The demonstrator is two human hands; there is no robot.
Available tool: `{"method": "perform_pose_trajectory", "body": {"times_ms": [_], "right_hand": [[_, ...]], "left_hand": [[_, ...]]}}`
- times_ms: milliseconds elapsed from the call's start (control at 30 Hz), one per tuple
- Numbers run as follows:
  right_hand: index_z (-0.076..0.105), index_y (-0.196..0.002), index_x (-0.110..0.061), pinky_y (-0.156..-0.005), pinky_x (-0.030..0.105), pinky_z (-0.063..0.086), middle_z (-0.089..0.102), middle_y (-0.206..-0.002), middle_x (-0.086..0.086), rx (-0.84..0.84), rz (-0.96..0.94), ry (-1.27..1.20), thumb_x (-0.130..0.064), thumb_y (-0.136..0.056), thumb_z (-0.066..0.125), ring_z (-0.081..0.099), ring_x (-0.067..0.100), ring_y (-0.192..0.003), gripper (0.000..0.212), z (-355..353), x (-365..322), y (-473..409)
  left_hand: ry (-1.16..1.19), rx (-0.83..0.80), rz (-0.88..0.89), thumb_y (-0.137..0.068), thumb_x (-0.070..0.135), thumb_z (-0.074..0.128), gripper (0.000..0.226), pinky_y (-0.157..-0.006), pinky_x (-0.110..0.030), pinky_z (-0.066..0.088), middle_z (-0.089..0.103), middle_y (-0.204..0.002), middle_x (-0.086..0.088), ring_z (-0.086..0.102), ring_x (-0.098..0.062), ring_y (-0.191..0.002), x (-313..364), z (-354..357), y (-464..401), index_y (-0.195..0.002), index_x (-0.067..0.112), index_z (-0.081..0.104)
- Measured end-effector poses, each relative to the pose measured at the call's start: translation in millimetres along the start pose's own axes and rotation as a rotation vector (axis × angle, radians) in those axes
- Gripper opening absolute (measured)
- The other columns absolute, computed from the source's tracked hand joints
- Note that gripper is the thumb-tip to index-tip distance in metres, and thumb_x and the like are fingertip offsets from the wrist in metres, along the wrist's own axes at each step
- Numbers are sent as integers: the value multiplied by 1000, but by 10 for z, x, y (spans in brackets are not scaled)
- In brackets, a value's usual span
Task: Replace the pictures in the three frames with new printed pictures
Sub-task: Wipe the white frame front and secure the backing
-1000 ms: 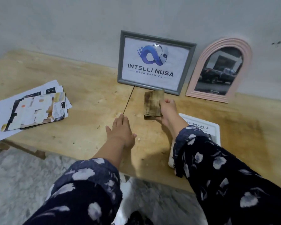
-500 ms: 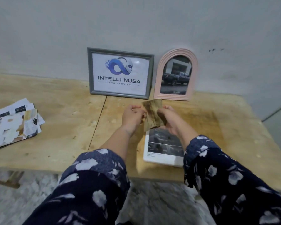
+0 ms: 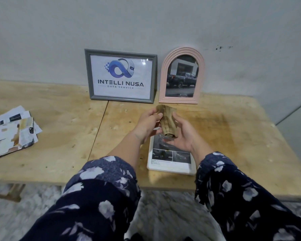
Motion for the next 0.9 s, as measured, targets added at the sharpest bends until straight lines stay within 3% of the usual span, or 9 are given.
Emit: {"method": "perform_pose_trajectory", "body": {"times_ms": [167,300,400,467,500,567,667,800,900], "right_hand": [[54,-124,-9,-80,43,56,70,-110,16,70,-63,55,-21,-92,59,69,30,-95,34,-8,-54,-59],[49,-128,-16,-89,48,54,64,-118,7,364,-153,475,-19,-92,57,64,28,-104,37,-83,-226,-131],[61,-108,-13,-88,48,54,66,-105,10,432,-263,828,-22,-96,45,64,32,-97,22,46,-384,-163],[68,-102,-17,-86,40,54,69,-104,9,427,-349,1055,-16,-93,47,64,31,-97,23,171,-460,-224],[68,-111,-20,-86,36,53,68,-110,7,444,-374,1155,-12,-92,49,62,29,-101,28,217,-480,-265],[64,-123,-23,-87,34,50,65,-120,5,478,-405,1318,-8,-90,53,60,27,-107,37,310,-485,-334],[67,-119,-24,-83,32,50,68,-113,6,459,-420,1480,-2,-87,53,62,29,-104,41,368,-366,-503],[54,-135,-25,-107,31,37,53,-140,7,360,-387,1517,7,-86,38,49,28,-127,61,265,-13,-618],[44,-143,-23,-105,22,29,51,-142,5,332,-459,1497,8,-87,38,47,24,-129,64,238,183,-501]], "left_hand": [[-127,136,41,-99,16,51,31,-73,-30,57,65,-99,-1,65,-16,-90,-133,-194,21,-129,18,52],[-748,237,211,-93,47,54,56,-102,-41,46,51,-130,0,53,-17,-119,-479,-432,150,-140,20,40],[-1143,193,310,-83,73,43,83,-118,-48,17,32,-150,4,31,-16,-138,-905,-568,364,-147,23,27],[-1240,124,318,-75,85,34,98,-120,-48,-5,20,-158,6,13,-12,-146,-1129,-617,427,-150,25,17],[-1293,111,323,-73,88,30,102,-119,-48,-10,15,-159,7,6,-11,-148,-1188,-625,439,-152,25,13],[-1414,126,353,-71,91,25,107,-118,-50,-11,11,-161,7,0,-9,-148,-1236,-634,424,-153,23,10],[-1519,146,368,-71,90,26,111,-118,-51,-9,3,-162,7,-7,-9,-148,-1255,-630,386,-154,20,3],[-1542,130,358,-72,88,30,113,-118,-52,-7,-6,-162,5,-11,-11,-148,-1277,-619,360,-154,17,-5],[-1524,135,365,-73,86,32,114,-118,-53,-6,-7,-162,3,-10,-13,-149,-1285,-627,350,-154,15,-6]]}}
Point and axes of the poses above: each hand's wrist, its own y-axis away from the middle knuckle, its own z-axis out of the palm, x = y × z, the point moved 5 cm from there along -y, towards the middle knuckle
